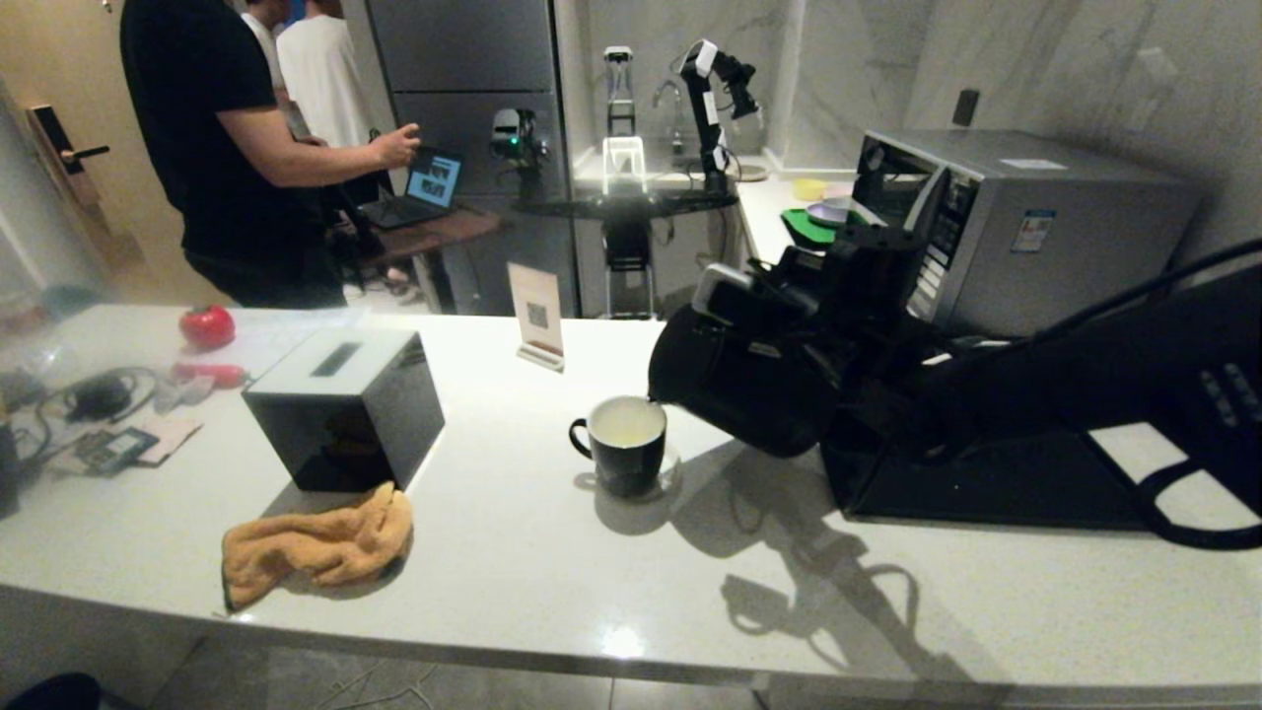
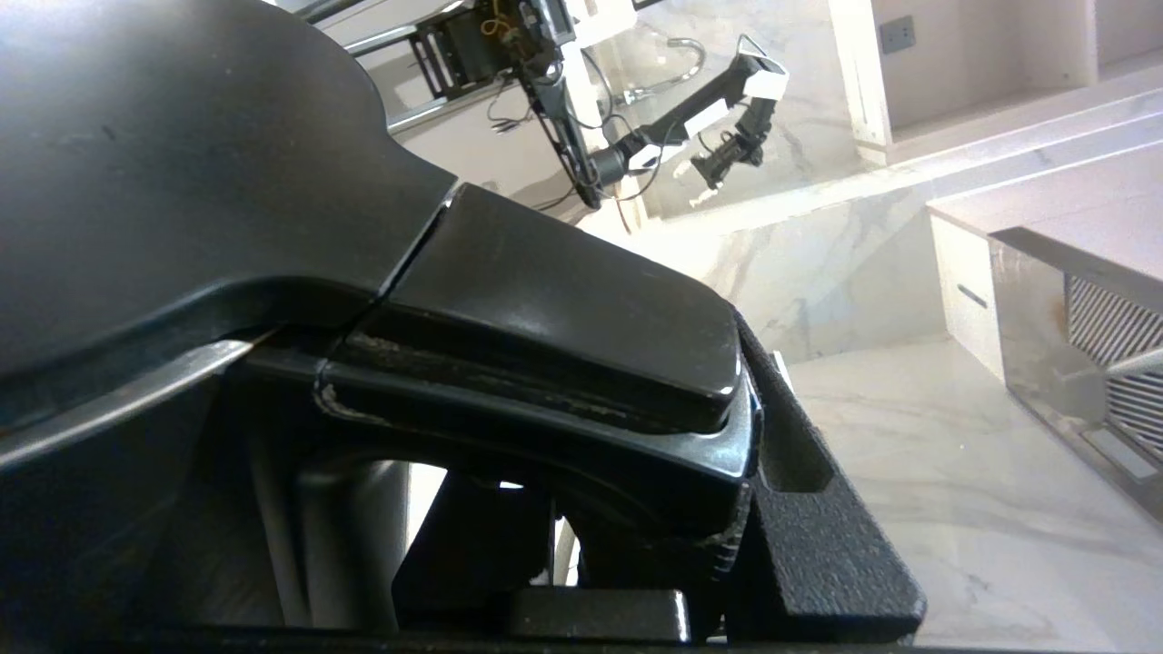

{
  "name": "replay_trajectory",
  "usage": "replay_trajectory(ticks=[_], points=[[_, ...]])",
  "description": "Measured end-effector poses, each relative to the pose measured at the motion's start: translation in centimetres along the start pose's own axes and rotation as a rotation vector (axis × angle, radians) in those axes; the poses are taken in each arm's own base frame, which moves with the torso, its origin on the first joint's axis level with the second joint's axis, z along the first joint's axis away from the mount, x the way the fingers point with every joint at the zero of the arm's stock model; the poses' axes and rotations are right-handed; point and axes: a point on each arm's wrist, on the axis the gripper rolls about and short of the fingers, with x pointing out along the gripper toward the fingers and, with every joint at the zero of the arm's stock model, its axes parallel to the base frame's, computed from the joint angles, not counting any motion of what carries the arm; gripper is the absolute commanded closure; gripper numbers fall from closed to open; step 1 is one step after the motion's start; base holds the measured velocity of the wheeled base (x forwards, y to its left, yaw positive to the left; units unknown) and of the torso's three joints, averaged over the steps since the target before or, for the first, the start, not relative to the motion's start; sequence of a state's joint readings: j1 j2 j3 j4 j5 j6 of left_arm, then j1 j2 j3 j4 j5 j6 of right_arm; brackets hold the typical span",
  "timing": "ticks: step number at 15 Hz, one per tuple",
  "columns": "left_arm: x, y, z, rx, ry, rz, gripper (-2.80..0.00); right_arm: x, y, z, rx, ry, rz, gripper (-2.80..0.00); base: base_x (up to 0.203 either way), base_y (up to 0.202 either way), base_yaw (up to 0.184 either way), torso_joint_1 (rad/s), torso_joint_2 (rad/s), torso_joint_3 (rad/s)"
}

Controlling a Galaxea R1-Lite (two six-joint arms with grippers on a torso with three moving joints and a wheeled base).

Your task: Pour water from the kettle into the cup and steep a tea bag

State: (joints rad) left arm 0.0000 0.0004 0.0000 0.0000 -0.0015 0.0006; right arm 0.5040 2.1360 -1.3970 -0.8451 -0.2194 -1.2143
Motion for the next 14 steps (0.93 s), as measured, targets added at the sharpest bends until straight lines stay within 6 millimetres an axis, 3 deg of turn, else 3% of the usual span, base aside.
replay_trajectory(ticks=[14], points=[[0.00, 0.00, 0.01, -0.001, 0.000, 0.000, 0.00, 0.05, -0.37, 0.17, -0.030, -0.006, -0.011, 0.00, 0.000, 0.000, 0.000, 0.000, 0.00, 0.000]])
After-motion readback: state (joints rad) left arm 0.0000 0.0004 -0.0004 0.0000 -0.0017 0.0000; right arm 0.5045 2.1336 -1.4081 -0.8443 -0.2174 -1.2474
